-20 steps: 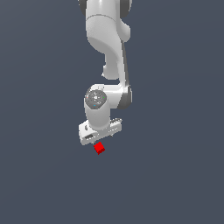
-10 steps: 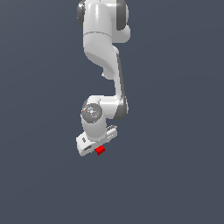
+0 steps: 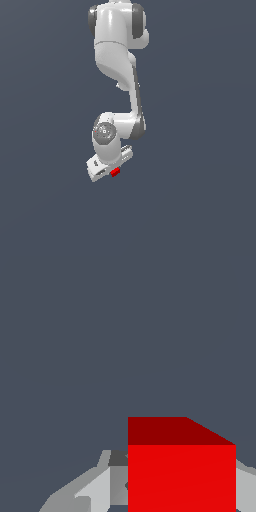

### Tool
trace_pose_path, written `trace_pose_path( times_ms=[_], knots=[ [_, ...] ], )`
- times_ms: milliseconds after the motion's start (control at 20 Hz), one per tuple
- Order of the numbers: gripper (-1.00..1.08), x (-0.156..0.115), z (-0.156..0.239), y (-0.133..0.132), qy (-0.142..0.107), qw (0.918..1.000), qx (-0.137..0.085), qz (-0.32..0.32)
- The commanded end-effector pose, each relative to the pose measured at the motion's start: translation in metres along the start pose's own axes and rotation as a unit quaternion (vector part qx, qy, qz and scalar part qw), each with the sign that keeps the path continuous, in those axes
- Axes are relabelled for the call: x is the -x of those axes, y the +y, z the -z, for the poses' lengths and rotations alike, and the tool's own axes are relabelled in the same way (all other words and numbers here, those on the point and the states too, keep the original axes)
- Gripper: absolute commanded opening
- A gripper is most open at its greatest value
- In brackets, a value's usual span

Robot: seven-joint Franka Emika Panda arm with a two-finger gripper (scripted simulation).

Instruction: Pick up the red cube and move it to a goal position.

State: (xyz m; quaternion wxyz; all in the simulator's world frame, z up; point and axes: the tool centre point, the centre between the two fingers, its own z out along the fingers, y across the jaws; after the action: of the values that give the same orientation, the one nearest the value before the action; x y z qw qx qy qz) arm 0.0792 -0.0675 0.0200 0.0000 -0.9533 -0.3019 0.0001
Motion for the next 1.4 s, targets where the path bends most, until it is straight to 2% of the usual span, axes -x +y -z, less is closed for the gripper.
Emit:
trace_pose_path(
  times_ms=[0,750,1050,1350],
  knots=[
    [-1.00,0.000,0.000,0.000,0.000,1.0000,0.000,0.000],
    [-1.00,0.000,0.011,-0.010,0.000,1.0000,0.000,0.000],
    [-1.00,0.000,0.034,-0.031,0.000,1.0000,0.000,0.001],
    [-1.00,-0.001,0.073,-0.066,0.000,1.0000,0.000,0.001]
  ],
)
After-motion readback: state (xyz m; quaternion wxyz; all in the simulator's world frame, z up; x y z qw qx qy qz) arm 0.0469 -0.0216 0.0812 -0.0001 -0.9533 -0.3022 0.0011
